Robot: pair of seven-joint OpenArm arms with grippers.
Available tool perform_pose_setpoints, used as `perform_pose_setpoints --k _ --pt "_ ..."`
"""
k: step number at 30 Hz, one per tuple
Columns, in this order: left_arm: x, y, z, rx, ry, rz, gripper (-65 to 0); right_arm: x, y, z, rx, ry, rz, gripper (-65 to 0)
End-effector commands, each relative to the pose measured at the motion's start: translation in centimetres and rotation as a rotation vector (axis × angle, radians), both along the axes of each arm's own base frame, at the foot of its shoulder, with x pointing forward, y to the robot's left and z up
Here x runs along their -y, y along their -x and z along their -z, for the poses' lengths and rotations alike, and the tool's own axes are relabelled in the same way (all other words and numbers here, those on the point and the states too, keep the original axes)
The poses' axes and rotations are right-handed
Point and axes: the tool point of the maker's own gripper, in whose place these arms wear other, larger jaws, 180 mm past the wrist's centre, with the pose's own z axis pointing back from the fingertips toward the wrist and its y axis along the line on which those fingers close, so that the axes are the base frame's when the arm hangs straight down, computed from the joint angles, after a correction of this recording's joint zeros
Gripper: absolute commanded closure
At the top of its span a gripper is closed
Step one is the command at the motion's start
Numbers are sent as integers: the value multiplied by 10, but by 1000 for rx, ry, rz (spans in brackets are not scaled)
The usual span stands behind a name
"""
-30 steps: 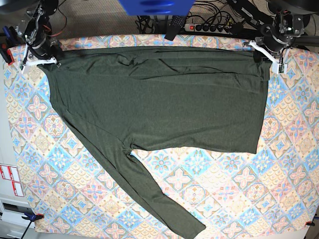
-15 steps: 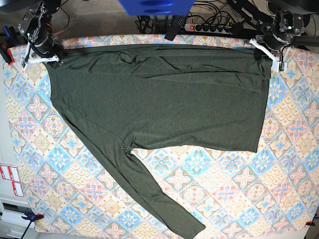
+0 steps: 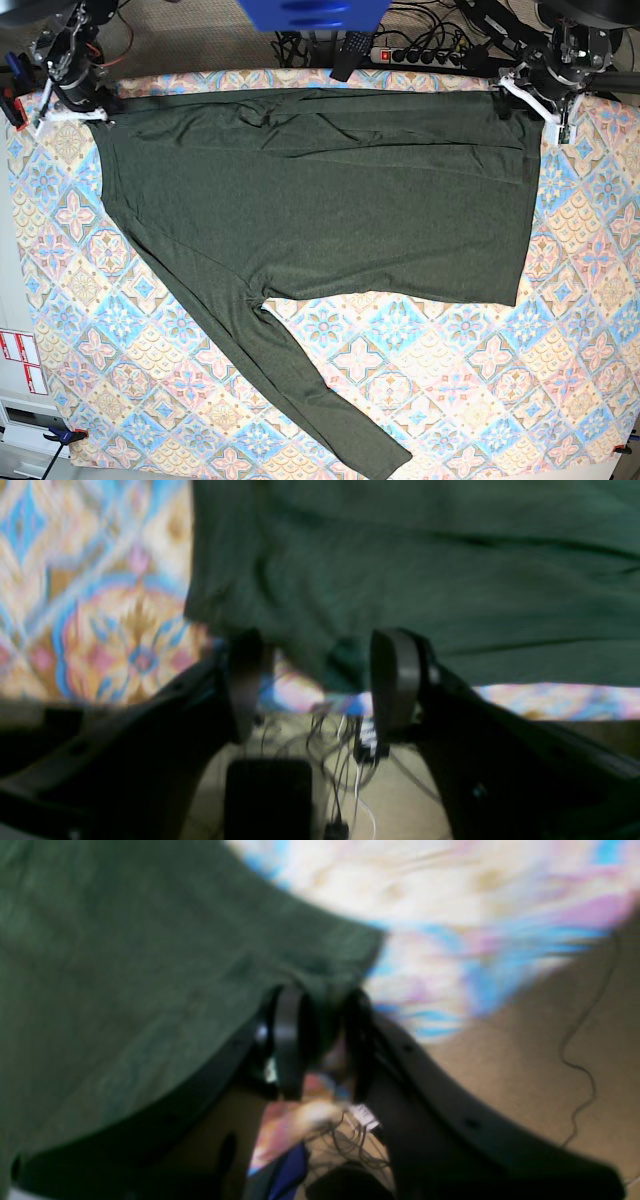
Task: Fold the T-shirt properly
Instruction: 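Release the edge and move both grippers toward the shirt's side edges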
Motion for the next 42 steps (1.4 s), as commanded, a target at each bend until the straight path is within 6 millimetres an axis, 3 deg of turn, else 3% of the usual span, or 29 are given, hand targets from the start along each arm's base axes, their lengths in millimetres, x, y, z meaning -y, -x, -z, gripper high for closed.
perform_pose_setpoints --k 1,4,10,14,18,24,31,42 --pt "-5 -12 -20 63 -23 15 -346 12 -2 -11 14 33 1 -136" --pt "-9 -17 -32 97 -38 7 -347 17 4 -12 1 28 20 -136" --pt "-10 -20 -33 104 -39 6 -347 14 6 -10 -16 11 15 -143" --pt "-10 -20 -33 104 -39 6 -347 6 12 -5 -55 -31 4 -228" --pt "-9 -21 -33 107 -38 5 -347 8 10 -9 -45 -21 3 -267" --pt "-10 -39 -41 155 -39 4 -349 22 2 -34 15 37 28 -268" --pt "-11 -81 -61 264 -41 -1 -351 27 -5 -46 48 65 29 -268" --pt "-40 -166 -70 308 -18 -100 -352 -15 -122 -77 230 50 -185 -268"
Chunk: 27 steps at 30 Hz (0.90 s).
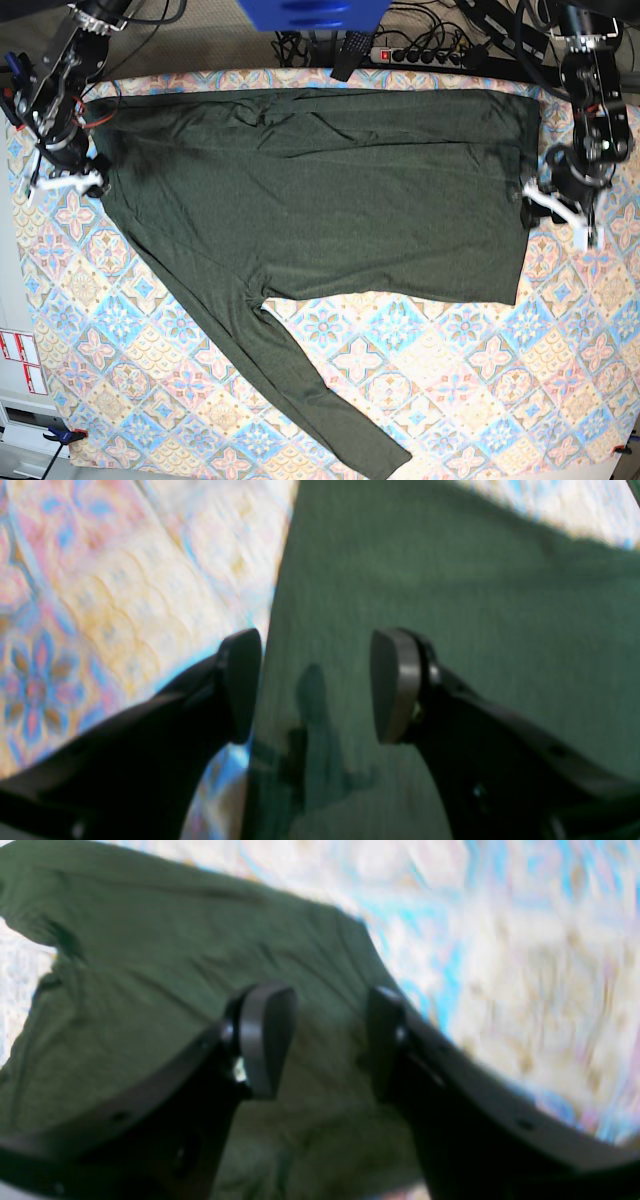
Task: Fold the T-shirt properly
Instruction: 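Release the edge and move both grippers toward the shirt's side edges, then grasp the shirt's side edges with the left and right grippers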
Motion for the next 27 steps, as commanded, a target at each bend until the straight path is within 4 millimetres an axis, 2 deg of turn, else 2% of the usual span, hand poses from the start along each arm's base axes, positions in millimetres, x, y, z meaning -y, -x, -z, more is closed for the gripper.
perform_pose_setpoints --k 1,7,13,17,22,25,27 --pt "-12 -23 -14 60 -2 -24 -350 -1 -11 -11 34 27 -30 -268" --pt "-30 -65 -14 82 48 -95 -349 -26 -53 -21 69 41 -140 -268" --pt "-42 -95 -4 61 103 -152 -352 -37 -76 -23 23 204 -236 -268" --pt "-45 -113 0 48 81 -158 -352 -55 -90 -21 6 255 -310 -268" --pt "-34 -132 15 50 39 -121 -352 -64 -102 -19 0 275 -346 -268" --pt "-32 -136 30 29 43 -126 -352 -65 -102 -18 -12 300 -360 -268" --pt "-21 -140 43 27 55 -121 -352 -70 -102 -16 -21 315 -380 -268"
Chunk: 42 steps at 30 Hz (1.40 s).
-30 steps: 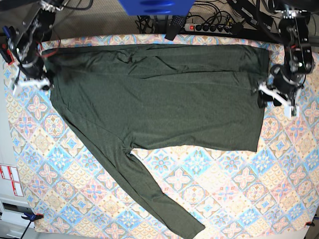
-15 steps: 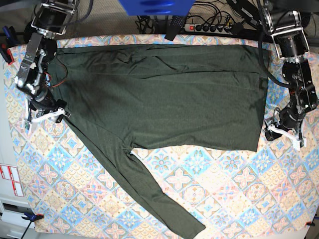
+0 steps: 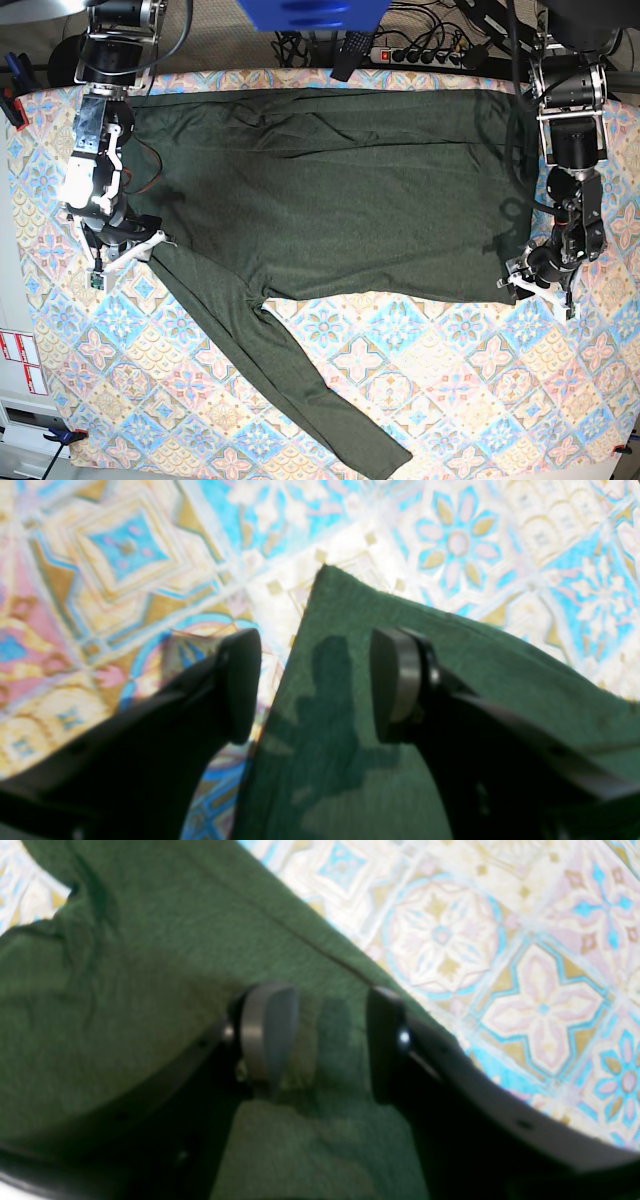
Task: Fold the T-shirt properly
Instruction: 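Grasp the shirt's side edges with the left and right grippers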
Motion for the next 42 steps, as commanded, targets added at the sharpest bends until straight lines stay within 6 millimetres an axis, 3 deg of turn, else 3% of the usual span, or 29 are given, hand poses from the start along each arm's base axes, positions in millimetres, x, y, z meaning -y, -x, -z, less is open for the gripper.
perform_pose_setpoints --k 1,5,7,12,13,21,24,32,39,42 --pt "0 -21 -13 62 -15 2 -352 2 -10 -11 41 20 -11 -268" --pt "8 -18 6 29 -17 10 -352 0 -9 -7 27 24 -19 -268" --pt "21 -20 15 28 0 16 -352 0 -11 -8 32 24 -19 -268" --pt "25 -13 28 2 14 4 -352 0 -20 -16 57 23 -18 -268" --pt "33 -13 32 -4 23 15 -351 0 -20 -16 57 23 -18 -268" --pt "33 -13 30 0 27 14 -352 0 -20 -16 55 22 -18 -268" --pt "17 -19 15 31 -6 11 -352 0 -20 -16 55 22 -18 -268" --pt "-7 -17 6 39 -44 -6 -352 -1 -20 -16 55 21 -20 -268" --pt "-4 -16 9 33 -42 -2 -353 -1 -20 -16 57 20 -20 -268" --pt "10 -11 19 18 -24 10 -353 -1 -20 -16 57 20 -20 -268"
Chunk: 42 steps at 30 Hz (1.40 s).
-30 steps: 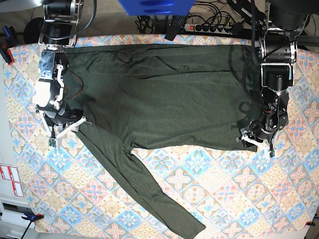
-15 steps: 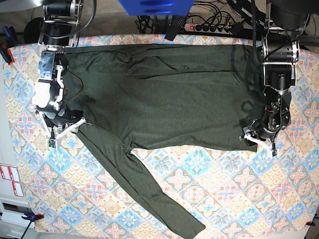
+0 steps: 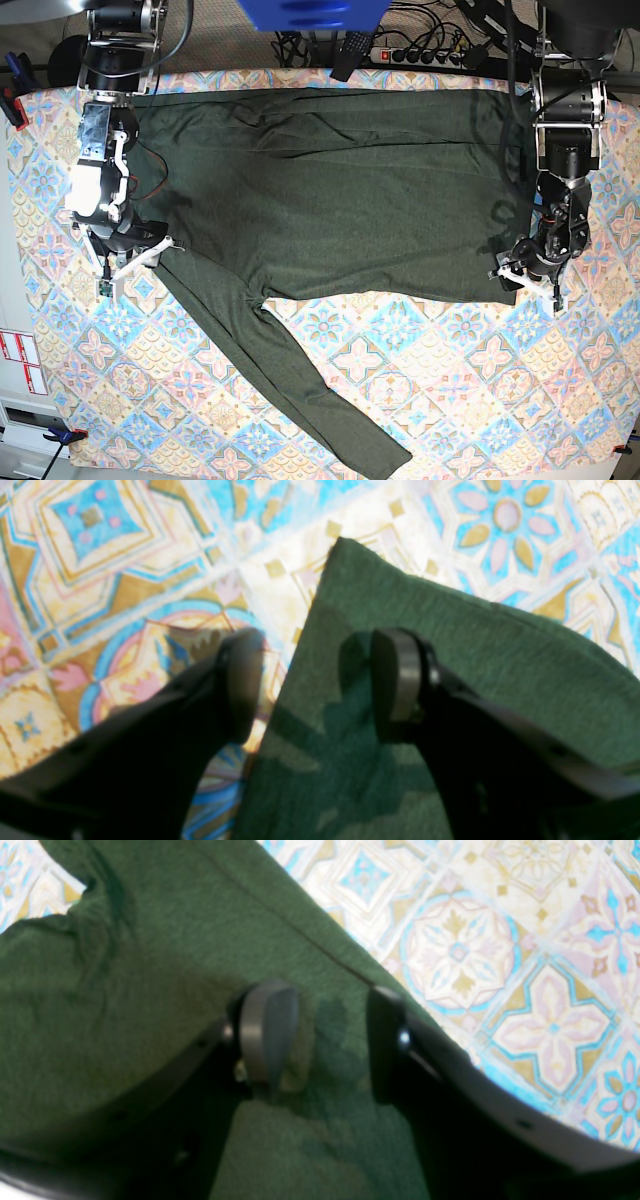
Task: Fold the T-shirt properly
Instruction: 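Grasp the shirt's side edges with the left and right grippers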
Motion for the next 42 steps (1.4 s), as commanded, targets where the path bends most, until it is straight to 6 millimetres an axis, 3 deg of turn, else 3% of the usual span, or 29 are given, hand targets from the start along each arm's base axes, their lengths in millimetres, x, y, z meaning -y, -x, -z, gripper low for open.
perform_pose_setpoints --k 1,11,13,18,20,25,31,42 --pt "9 -13 -9 42 8 11 -353 4 -11 -15 51 13 -2 -268" --pt "41 -1 11 5 61 43 -336 4 -11 -15 51 13 -2 -268" --pt "45 -2 12 7 67 45 -272 4 -11 -15 51 13 -2 -268" --pt "45 -2 11 10 71 44 0 5 -11 -13 45 13 -1 -268" --pt "45 -2 11 10 70 43 0 6 -8 -5 22 10 3 -268" --pt "43 -8 1 40 59 52 0 0 -27 -9 20 37 -53 -271" --pt "56 1 -12 100 37 110 0 -7 -45 -4 -28 118 -163 -271" --pt "52 26 -26 109 -13 176 0 11 -69 14 -93 210 -208 -272"
